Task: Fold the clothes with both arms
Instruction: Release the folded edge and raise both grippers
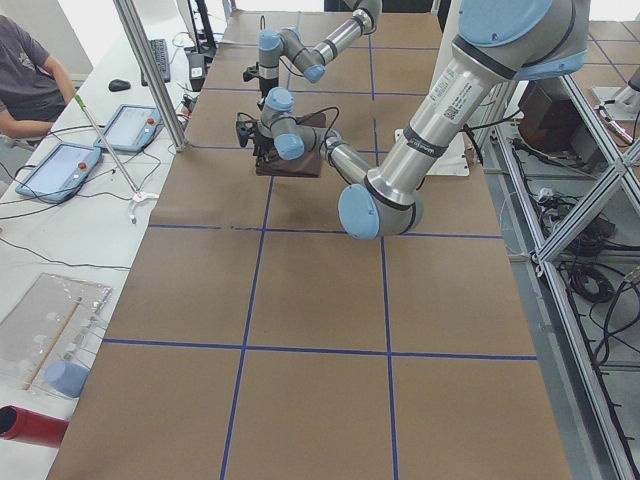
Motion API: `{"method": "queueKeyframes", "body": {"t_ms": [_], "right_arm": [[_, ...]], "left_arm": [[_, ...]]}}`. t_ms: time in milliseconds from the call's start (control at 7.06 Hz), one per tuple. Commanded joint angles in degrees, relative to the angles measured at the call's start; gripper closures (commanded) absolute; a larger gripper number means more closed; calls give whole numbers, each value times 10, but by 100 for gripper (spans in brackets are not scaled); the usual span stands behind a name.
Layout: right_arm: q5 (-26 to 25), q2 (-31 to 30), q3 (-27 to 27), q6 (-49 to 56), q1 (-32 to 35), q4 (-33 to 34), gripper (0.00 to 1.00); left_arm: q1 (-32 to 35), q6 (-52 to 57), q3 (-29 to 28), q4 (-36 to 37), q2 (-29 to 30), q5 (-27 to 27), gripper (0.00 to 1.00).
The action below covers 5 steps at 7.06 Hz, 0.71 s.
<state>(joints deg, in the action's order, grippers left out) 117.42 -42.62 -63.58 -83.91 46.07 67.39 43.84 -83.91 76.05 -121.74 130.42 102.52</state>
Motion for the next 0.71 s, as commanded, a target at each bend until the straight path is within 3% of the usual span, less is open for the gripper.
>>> {"method": "queueKeyframes", "body": {"t_ms": [0, 283, 425, 566], "right_arm": [[5, 4, 21, 24, 15, -5, 0], [17, 4, 15, 40, 37, -1, 0], [35, 3, -5, 46, 45, 6, 0], [25, -3, -57, 59, 39, 46, 0]], "left_arm": [[12, 33, -19, -11, 4, -5, 0], [27, 37, -14, -14, 3, 27, 0], [49, 52, -4, -10, -7, 95, 0], [65, 78, 55, -5, -57, 108, 0]]}}
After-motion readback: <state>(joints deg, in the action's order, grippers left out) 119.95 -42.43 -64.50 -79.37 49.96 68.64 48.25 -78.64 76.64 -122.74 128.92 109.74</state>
